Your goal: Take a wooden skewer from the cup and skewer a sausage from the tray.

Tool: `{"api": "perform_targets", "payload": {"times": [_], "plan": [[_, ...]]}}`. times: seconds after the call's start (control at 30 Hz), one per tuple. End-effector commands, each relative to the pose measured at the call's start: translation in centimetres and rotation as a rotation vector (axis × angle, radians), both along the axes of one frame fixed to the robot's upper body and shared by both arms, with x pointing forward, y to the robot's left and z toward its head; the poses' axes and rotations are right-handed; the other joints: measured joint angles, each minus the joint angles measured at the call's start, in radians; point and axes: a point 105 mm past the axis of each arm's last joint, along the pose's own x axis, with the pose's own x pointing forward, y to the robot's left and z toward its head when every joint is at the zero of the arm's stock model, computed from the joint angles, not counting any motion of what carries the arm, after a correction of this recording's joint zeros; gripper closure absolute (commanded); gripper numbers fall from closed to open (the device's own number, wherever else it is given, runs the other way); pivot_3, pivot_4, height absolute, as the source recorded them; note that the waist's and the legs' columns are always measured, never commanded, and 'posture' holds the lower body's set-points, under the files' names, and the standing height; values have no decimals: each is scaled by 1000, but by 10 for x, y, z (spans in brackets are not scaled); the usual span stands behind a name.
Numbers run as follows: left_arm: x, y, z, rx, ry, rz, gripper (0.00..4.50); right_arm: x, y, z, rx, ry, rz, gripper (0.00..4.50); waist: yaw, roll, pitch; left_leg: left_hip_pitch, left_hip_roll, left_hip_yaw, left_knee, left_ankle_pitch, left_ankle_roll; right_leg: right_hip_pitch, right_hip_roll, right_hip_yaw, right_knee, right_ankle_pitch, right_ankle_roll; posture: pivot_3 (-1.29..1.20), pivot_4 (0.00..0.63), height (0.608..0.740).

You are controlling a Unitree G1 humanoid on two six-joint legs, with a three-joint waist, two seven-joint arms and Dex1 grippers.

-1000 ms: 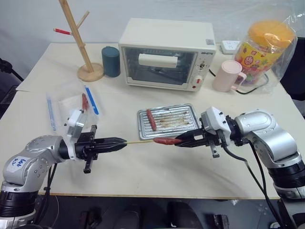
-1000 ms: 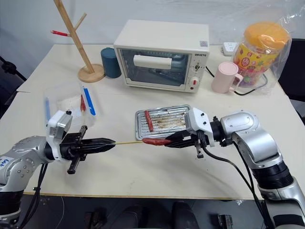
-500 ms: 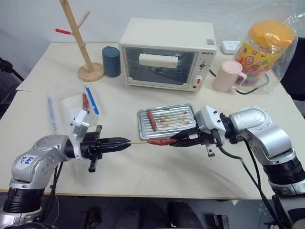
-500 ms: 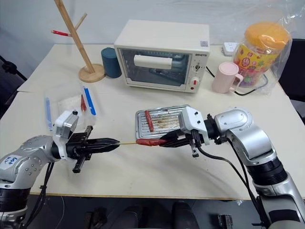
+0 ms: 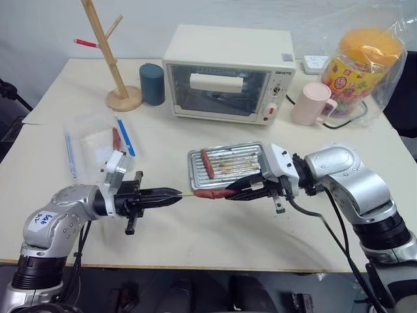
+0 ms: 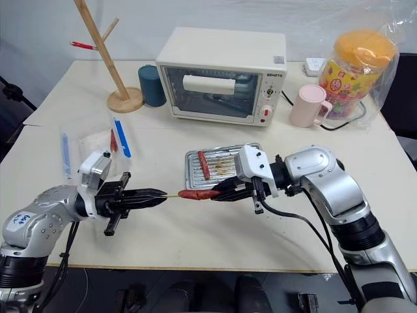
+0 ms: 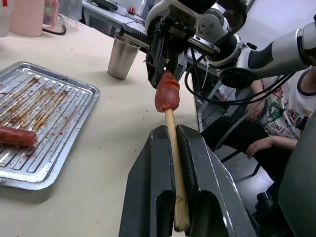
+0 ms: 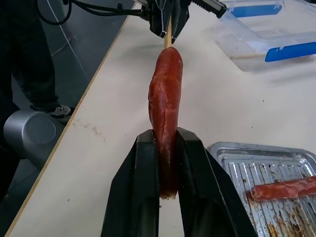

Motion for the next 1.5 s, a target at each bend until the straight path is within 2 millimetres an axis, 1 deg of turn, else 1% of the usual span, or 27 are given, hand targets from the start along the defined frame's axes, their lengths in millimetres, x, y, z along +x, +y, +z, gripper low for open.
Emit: {"api": "perform_targets", "payload": {"times": [0.03, 0.1, 0.13, 0.17, 0.2, 0.23, 0.33, 0.4, 0.47, 0.53, 0.6, 0.67, 0.73, 0.8, 0.9, 0.97, 1.07, 1.17, 1.23, 1.3, 1.37, 1.43, 1.47, 1.5], "plan": [[-3, 4, 9, -20, -60, 28, 4500, -1, -7, 10, 22, -62, -22, 2729, 0, 0, 0, 0, 0, 0, 0, 0, 0, 0, 0, 0, 0, 0, 0, 0, 150, 740], [-3, 8, 11, -33, -81, 53, 4500, 2, -13, 10, 33, -78, -43, 2199, 0, 0, 0, 0, 0, 0, 0, 0, 0, 0, 0, 0, 0, 0, 0, 0, 150, 740], [-3, 12, 13, -42, -95, 72, 4500, 4, -18, 11, 47, -100, -65, 2004, 0, 0, 0, 0, 0, 0, 0, 0, 0, 0, 0, 0, 0, 0, 0, 0, 150, 740], [-3, 15, 15, -51, -109, 94, 4500, 6, -22, 12, 66, -114, -83, 1672, 0, 0, 0, 0, 0, 0, 0, 0, 0, 0, 0, 0, 0, 0, 0, 0, 150, 740], [-3, 18, 16, -60, -117, 113, 4500, 7, -26, 13, 81, -124, -95, 1472, 0, 0, 0, 0, 0, 0, 0, 0, 0, 0, 0, 0, 0, 0, 0, 0, 150, 740], [-4, 22, 18, -68, -127, 140, 4500, 7, -30, 16, 122, -128, -106, 1154, 0, 0, 0, 0, 0, 0, 0, 0, 0, 0, 0, 0, 0, 0, 0, 0, 150, 740], [-8, 37, 21, -87, -151, 234, 4500, -4, -43, 28, 310, -103, -78, 448, 0, 0, 0, 0, 0, 0, 0, 0, 0, 0, 0, 0, 0, 0, 0, 0, 150, 740], [-10, 44, 22, -99, -156, 285, 4500, -6, -49, 30, 368, -89, -108, 35, 0, 0, 0, 0, 0, 0, -1, 0, 0, 0, 0, 0, 0, 0, 0, 0, 150, 740], [-10, 52, 22, -107, -182, 365, 4500, -7, -54, 27, 391, -84, -160, 35, 1, 0, 0, 0, 0, 0, 0, 0, 0, 0, 0, 0, 0, 0, 0, 0, 150, 740], [-4, 71, 27, -168, -227, 541, 4500, -11, -60, 34, 533, -91, -233, 35, 2, 0, 0, 0, 0, 0, 0, 0, 0, 1, 0, 0, 0, 0, 0, 0, 150, 740], [4, 97, 33, -272, -271, 772, 4500, -17, -64, 34, 624, -147, -313, 35, 4, 0, 0, 1, 0, 0, 0, 0, 0, 1, 0, 0, 0, 0, 0, 0, 150, 740], [10, 118, 33, -356, -260, 947, 4500, -24, -62, 33, 632, -224, -339, 35, 7, 0, 0, 1, 0, 0, 0, 0, 0, 1, 0, 0, 0, 0, 0, 0, 150, 740], [15, 138, 29, -377, -265, 1096, 4500, -30, -58, 28, 608, -276, -341, 35, 9, -1, 0, 1, 0, 0, 1, 0, 0, 1, 0, 0, 1, 0, 0, 0, 150, 740], [22, 159, 27, -410, -270, 1245, 4500, -30, -57, 28, 630, -295, -384, 35, 11, -2, -1, 1, 0, 0, 1, 0, 0, 1, 0, 0, 2, 0, 0, 0, 150, 740], [35, 179, 22, -436, -245, 1383, 4500, -28, -57, 29, 659, -308, -425, 35, 17, -6, -3, 2, 0, 0, 1, 1, -1, 2, 1, 0, 3, 0, 0, 0, 150, 740], [48, 184, 14, -414, -208, 1424, 4500, -27, -56, 29, 669, -305, -446, 35, 21, -7, -4, 3, 0, 0, 1, 1, -1, 2, 1, 0, 3, 0, 0, 0, 150, 740], [65, 184, 5, -379, -178, 1450, 4500, -27, -55, 27, 670, -307, -455, 35, 24, -7, -4, 3, -1, 0, 1, 1, -1, 2, 1, 0, 2, 0, 0, 0, 150, 740], [73, 187, 5, -390, -173, 1472, 4500, -28, -55, 26, 665, -308, -460, 35, 25, -8, -4, 3, -1, 0, 1, 1, -1, 2, 1, 0, 2, 0, 0, 0, 150, 740], [74, 185, 7, -397, -172, 1459, 3928, -28, -56, 25, 661, -305, -468, 0, 25, -8, -4, 3, -1, 0, 1, 1, -1, 2, 1, 0, 2, 0, 0, 0, 150, 740], [74, 181, 8, -395, -174, 1436, 3563, -28, -57, 24, 656, -302, -474, 0, 22, -8, -4, 3, -1, 0, 1, 1, -1, 2, 1, 0, 2, 0, 0, 0, 150, 740], [72, 173, 15, -366, -226, 1381, 3040, -27, -57, 21, 647, -292, -476, 0, 21, -8, -4, 3, 0, 0, 1, 1, -1, 2, 1, 0, 2, 0, 0, 0, 150, 740], [70, 169, 18, -344, -249, 1349, 2588, -27, -57, 19, 640, -287, -475, 0, 20, -8, -4, 3, 0, 0, 0, 1, -1, 2, 1, 0, 2, 0, 0, 0, 150, 740], [67, 166, 20, -319, -266, 1319, 2268, -27, -58, 18, 630, -281, -473, 0, 20, -8, -4, 3, 0, 0, 0, 1, -1, 2, 1, 0, 2, 0, 0, 0, 150, 740], [66, 163, 22, -303, -276, 1297, 2115, -27, -58, 17, 623, -276, -472, 0, 20, -8, -4, 3, 0, 0, 0, 1, -1, 2, 1, 0, 2, 0, 0, 0, 150, 740]]}}
